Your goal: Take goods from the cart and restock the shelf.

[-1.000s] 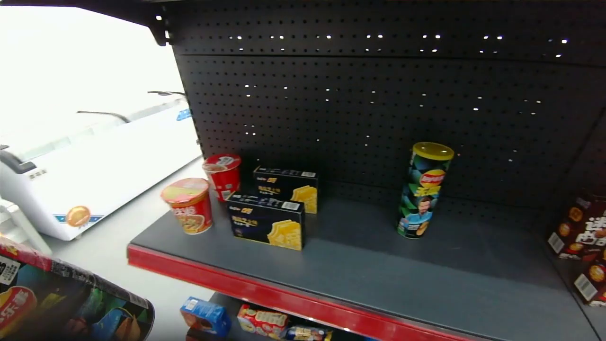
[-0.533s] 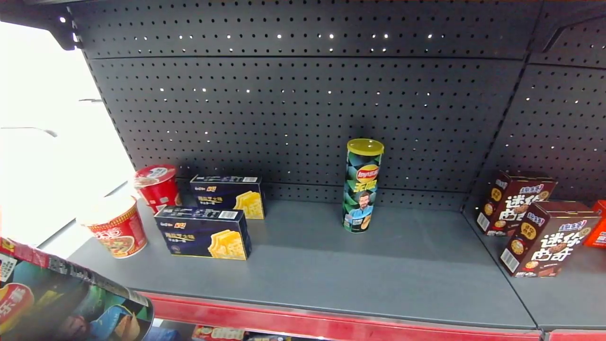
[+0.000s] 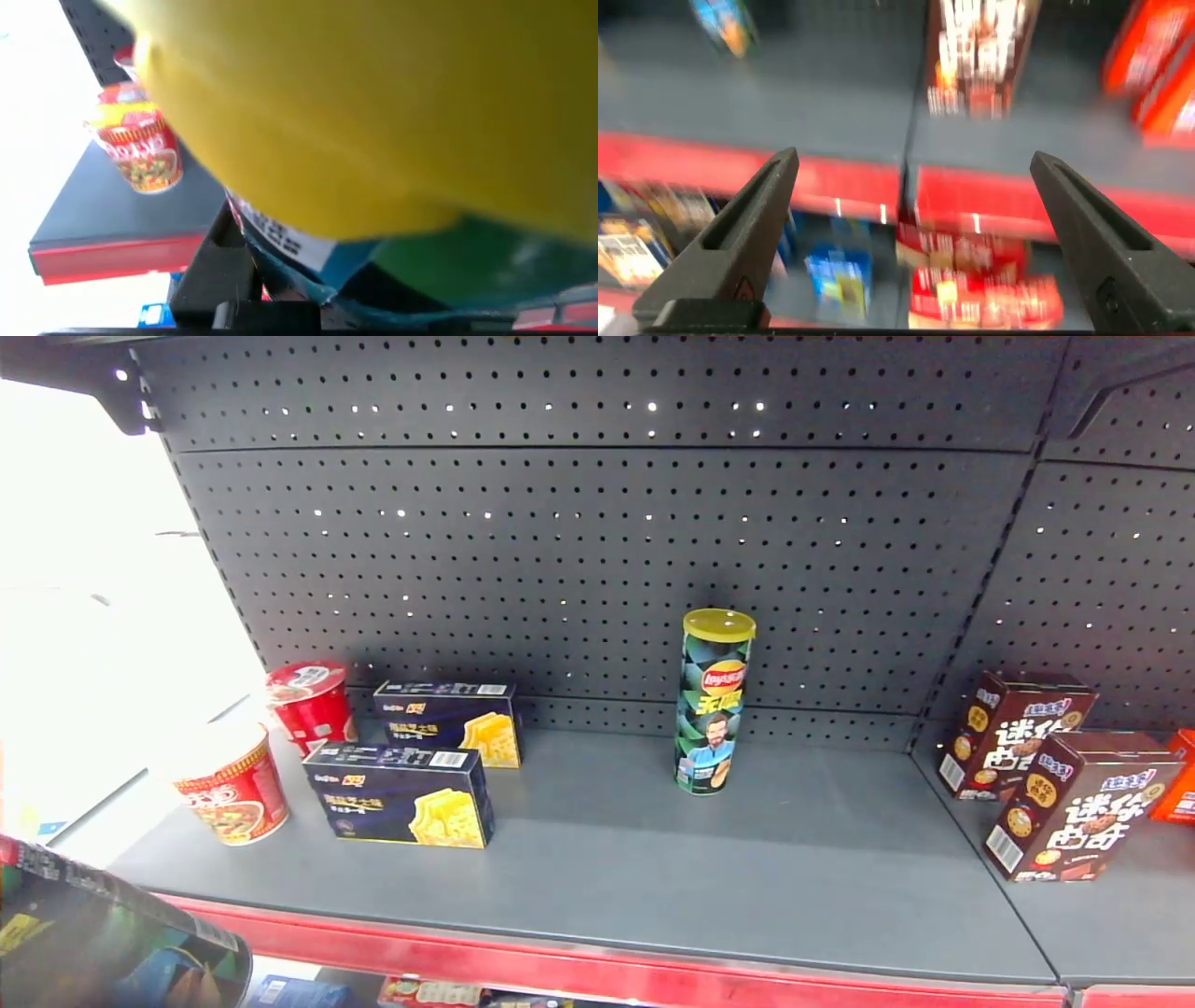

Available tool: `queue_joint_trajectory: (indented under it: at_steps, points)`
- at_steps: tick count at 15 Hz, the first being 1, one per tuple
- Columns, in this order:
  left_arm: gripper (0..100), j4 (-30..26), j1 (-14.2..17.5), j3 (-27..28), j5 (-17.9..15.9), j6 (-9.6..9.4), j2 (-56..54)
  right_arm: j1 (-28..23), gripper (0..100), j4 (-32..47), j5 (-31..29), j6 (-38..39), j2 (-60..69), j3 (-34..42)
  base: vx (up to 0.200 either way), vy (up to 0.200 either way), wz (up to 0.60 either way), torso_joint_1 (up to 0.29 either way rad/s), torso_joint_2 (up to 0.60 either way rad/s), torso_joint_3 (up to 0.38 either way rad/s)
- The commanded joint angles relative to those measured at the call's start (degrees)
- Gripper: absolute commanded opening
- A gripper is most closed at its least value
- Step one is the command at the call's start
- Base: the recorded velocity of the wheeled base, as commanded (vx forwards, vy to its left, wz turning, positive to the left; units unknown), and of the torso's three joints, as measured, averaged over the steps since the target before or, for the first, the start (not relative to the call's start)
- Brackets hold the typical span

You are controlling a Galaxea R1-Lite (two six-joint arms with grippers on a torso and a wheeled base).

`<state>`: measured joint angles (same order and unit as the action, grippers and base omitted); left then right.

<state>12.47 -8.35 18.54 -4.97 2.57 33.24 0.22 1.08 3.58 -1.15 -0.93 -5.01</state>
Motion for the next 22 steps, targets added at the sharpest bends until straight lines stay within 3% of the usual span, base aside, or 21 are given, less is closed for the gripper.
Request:
queue_joint_trajectory:
  at_steps: [1,2,6,10,12,14,18,19,22]
  points:
    - [0,-0.08,0.0,0.09,-0.04,-0.11,-0.9,5.14,100,-0.38,5.21,1.23,-17.18,-18.63,0.0,0.0,0.0,0.0,0.0,0.0]
    - [0,0.01,0.0,0.35,0.05,-0.9,-0.9,7.95,100,-0.38,6.08,-0.44,-20.17,-20.65,0.0,0.0,0.0,0.0,0.0,0.0]
    - [0,-0.08,-0.09,0.27,-0.21,-1.08,-0.55,12.52,100,-0.73,8.02,-3.6,-33.53,-28.56,0.0,0.0,0.0,0.0,0.0,0.0]
    - [0,-0.17,-0.17,-1.05,-0.3,-0.9,-0.2,18.85,100,-2.14,8.46,-3.16,-43.63,-29.71,0.0,0.0,0.0,0.0,0.0,0.0]
    - [0,-0.17,-0.17,-1.58,-0.39,-0.9,-0.11,19.73,100,-7.85,8.98,-2.46,-48.56,-29.09,0.0,0.0,0.0,0.0,0.0,0.0]
    - [0,-0.17,-0.26,-2.19,-0.39,-0.9,-0.11,18.59,100,-18.66,16.37,-1.32,-58.14,-29.35,0.0,0.0,0.0,0.0,0.0,0.0]
    - [0,-0.17,-0.26,-1.93,-0.48,-0.64,-0.2,17.8,100,-26.31,21.2,-1.4,-69.65,-29.97,0.0,0.0,0.0,0.0,0.0,0.0]
    - [0,-0.17,-0.35,-2.02,-0.56,-0.29,-0.28,15.34,100,-30.7,27.35,-1.84,-74.84,-30.41,0.0,0.0,0.0,0.0,0.0,0.0]
    - [0,-0.17,-0.35,-2.11,-1.27,-0.29,-0.2,14.37,100,-37.65,28.58,-2.98,-83.1,-33.31,0.0,0.0,0.0,0.0,0.0,0.0]
